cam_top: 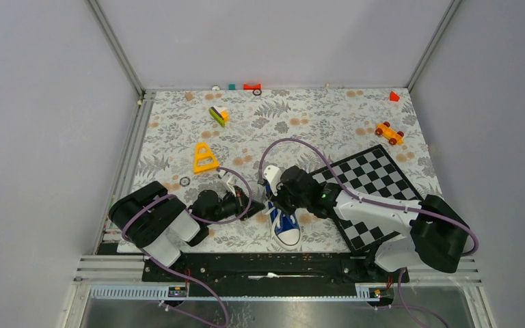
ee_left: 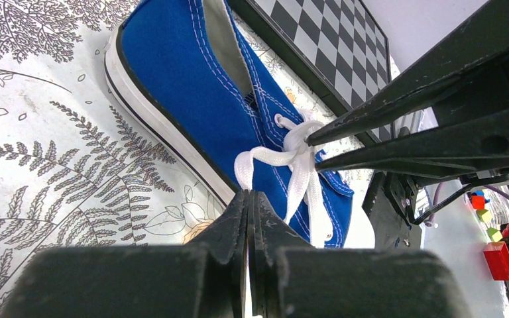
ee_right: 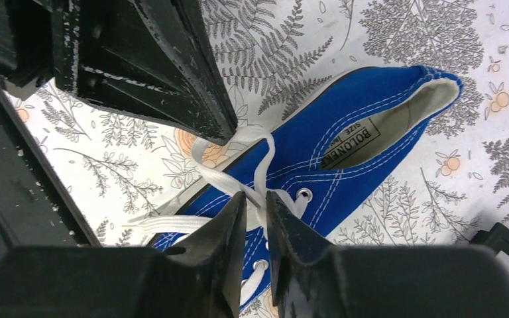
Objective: Tie the shoes
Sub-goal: Tie the shoelace on the shoe.
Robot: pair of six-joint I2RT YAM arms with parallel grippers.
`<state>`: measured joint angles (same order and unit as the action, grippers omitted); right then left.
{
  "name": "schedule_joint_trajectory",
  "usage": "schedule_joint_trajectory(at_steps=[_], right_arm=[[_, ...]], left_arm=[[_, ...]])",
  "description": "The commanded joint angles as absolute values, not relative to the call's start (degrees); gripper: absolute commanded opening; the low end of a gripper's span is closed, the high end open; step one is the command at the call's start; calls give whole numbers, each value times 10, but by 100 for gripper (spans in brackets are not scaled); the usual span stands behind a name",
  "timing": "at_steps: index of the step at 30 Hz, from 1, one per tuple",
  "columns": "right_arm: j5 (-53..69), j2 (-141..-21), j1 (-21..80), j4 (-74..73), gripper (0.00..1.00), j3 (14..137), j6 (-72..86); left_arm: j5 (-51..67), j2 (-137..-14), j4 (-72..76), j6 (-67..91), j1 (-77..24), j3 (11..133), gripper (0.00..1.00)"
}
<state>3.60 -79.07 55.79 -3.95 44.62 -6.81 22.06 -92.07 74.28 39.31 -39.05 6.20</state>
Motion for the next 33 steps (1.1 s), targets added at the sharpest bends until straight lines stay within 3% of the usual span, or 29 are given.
schedule_joint_trajectory(at_steps=[1,3,7,12,14,16,26,29,33], right_arm=[[3,-792,563,-16,17,461,-73],[3,-789,563,-16,8,461,-72],[3,-783,563,-13,0,457,-69],[3,-774,562,-6,0,450,-67],[3,-778,562,-6,29,452,-65],[3,-787,562,-10,40,458,-62],[-15,-812,563,-6,43,465,-59],[-22,-816,563,-6,37,464,-58],[-21,-798,563,17,12,454,-58]], left_arm=[[225,-925,790,388,-387,61,0],[226,-925,790,388,-385,62,0],[226,-927,793,388,-386,62,0],[227,-927,794,389,-385,62,0],[227,-928,794,389,-385,62,0],[228,-928,795,389,-385,62,0],[230,-926,795,390,-385,61,0],[232,-927,795,390,-385,62,0],[231,-926,795,390,-385,62,0]])
